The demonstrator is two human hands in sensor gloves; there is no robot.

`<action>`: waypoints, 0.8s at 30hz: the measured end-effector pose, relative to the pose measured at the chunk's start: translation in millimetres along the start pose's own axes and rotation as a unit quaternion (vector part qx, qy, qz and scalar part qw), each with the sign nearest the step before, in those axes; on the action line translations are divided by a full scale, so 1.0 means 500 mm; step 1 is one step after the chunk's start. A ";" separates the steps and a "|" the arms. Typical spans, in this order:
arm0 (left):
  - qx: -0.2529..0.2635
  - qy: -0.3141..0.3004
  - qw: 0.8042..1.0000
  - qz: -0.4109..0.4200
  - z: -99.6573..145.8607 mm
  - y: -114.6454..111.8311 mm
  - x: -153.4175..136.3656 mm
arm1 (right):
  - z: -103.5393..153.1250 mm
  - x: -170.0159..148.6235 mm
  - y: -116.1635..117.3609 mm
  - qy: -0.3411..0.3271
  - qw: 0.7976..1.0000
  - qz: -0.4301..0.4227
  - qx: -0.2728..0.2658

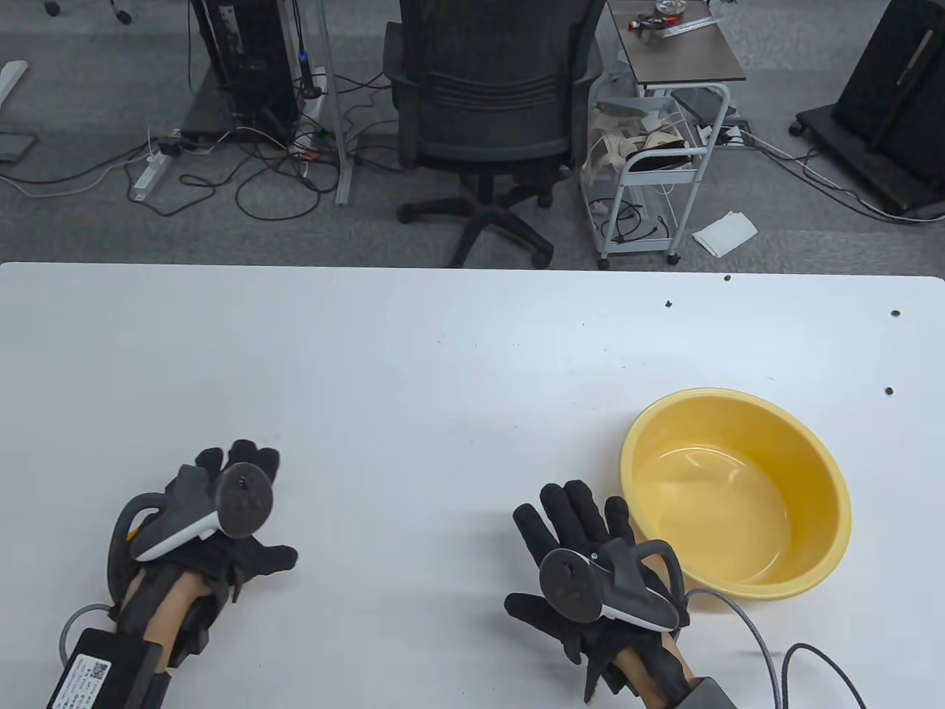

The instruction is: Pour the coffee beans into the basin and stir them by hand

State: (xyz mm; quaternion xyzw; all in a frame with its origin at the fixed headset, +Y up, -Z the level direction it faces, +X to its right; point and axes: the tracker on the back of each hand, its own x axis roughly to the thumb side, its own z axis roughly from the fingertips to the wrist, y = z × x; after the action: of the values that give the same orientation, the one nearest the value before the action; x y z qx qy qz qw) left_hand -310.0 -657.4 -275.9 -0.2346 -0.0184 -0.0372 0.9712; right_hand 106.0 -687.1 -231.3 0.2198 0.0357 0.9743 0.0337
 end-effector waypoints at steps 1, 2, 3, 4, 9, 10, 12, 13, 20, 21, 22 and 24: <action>-0.015 0.017 1.000 -0.007 -0.009 -0.011 -0.023 | 0.000 0.000 0.000 0.000 1.000 -0.001 0.000; -0.037 0.028 0.999 -0.017 -0.018 -0.026 -0.044 | 0.000 0.000 0.001 -0.001 1.000 -0.001 0.002; -0.049 0.033 0.998 -0.025 -0.024 -0.036 -0.056 | -0.001 0.000 0.002 -0.001 1.000 -0.001 0.003; -0.068 0.030 0.996 -0.043 -0.032 -0.051 -0.071 | -0.001 0.001 0.002 -0.001 1.000 -0.001 0.005; -0.096 0.013 0.995 0.017 -0.052 -0.101 -0.106 | -0.004 0.003 0.007 -0.001 1.000 -0.001 0.014; -0.089 0.004 0.996 0.022 -0.052 -0.106 -0.106 | -0.005 0.003 0.007 -0.001 1.000 -0.001 0.016; -0.065 -0.007 0.998 0.003 -0.049 -0.105 -0.101 | -0.006 0.004 0.008 0.000 1.000 -0.001 0.018; -0.057 -0.011 0.998 -0.002 -0.049 -0.105 -0.098 | -0.006 0.005 0.008 0.001 1.000 -0.001 0.019; 0.031 -0.076 0.996 -0.025 -0.048 -0.089 -0.025 | -0.004 0.010 -0.001 -0.010 1.000 -0.010 0.001; 0.040 -0.091 0.995 -0.027 -0.045 -0.078 0.002 | -0.002 0.013 -0.005 -0.016 1.000 -0.016 -0.010; 0.043 -0.108 0.993 -0.029 -0.041 -0.067 0.029 | -0.001 0.015 -0.009 -0.020 0.999 -0.022 -0.017; 0.053 -0.135 0.989 -0.041 -0.033 -0.045 0.084 | 0.003 0.019 -0.015 -0.029 0.999 -0.037 -0.024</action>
State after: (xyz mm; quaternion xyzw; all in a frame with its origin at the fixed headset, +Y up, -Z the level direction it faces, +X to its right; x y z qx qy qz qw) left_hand -269.4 -687.5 -278.2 -0.1844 -0.1610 -0.0439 0.9686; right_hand 98.5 -678.6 -226.6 0.2459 0.0193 0.9661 0.0763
